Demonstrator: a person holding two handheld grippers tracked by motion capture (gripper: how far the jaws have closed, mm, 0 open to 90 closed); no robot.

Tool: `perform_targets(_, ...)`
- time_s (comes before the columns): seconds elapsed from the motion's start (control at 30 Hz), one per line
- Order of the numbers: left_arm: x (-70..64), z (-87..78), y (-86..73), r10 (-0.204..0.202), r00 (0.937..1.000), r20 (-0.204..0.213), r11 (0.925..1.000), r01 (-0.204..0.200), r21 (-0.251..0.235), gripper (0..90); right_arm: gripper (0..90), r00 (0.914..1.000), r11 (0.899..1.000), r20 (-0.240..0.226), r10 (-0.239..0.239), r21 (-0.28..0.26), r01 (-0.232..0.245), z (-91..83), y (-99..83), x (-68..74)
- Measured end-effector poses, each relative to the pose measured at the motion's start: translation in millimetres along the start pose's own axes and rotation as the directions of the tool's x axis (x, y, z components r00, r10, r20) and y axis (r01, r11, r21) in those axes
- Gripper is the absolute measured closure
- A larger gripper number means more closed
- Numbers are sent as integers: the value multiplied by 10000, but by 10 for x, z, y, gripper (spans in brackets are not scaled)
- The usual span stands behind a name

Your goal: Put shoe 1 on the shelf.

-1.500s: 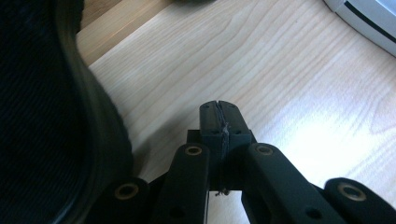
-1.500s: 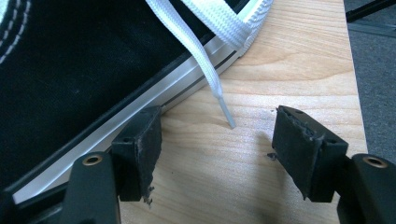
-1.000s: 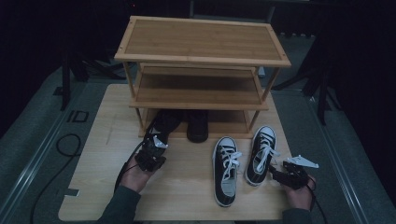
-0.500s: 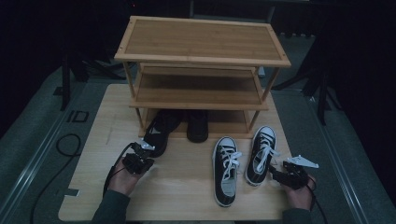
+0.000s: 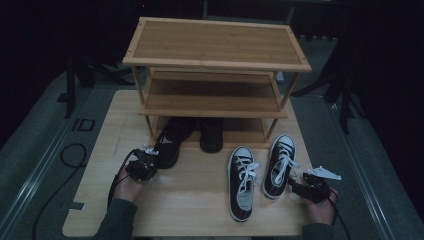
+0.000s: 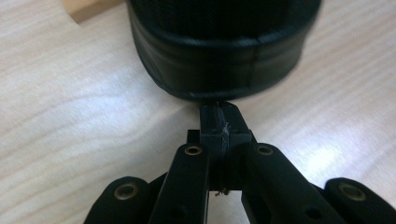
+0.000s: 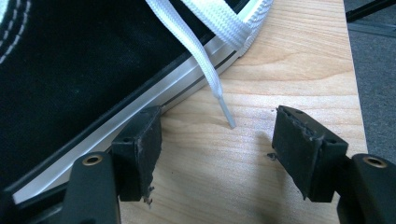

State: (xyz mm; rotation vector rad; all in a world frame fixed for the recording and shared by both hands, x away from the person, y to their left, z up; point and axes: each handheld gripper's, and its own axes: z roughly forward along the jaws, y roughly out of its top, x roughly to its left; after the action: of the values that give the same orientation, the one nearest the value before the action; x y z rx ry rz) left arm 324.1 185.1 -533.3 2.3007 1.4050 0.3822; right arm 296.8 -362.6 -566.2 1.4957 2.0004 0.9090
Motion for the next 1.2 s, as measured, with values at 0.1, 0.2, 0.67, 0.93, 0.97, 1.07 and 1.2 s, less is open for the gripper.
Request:
perform_targets(0.1, 2, 35, 21, 23, 10000, -92, 10000, -23, 43, 900, 327, 10000, 10000, -2, 1, 2, -1, 0, 0, 0)
perform_targets(0.2, 13, 50, 45, -33, 9999, -153, 10000, 33, 16, 900, 327, 10000, 10000, 3, 1, -1, -1, 0, 0, 0)
perform_targets(0.67, 2, 168, 299, 245, 9994, -231, 9997, -244, 51, 900, 327, 10000, 10000, 1, -3, 0, 3, 0, 0, 0)
perform_targets(0.93, -180, 268, 491, 586, 9983, 40, 9982, -587, 132, 900, 327, 10000, 10000, 2, 3, 1, -3, 0, 1, 0)
perform_targets(0.97, -180, 268, 491, 586, 9983, 40, 9982, -587, 132, 900, 327, 10000, 10000, 2, 3, 1, -3, 0, 1, 0)
perform_targets(1.07, -270, 320, 576, 733, 9971, 180, 9972, -735, 143, 900, 327, 10000, 10000, -3, 0, 0, 0, 0, 1, -1)
perform_targets(1.2, -342, 367, 656, 882, 9957, 272, 9958, -888, 210, 900, 326, 10000, 10000, -10, -8, 1, 8, 1, 1, -2)
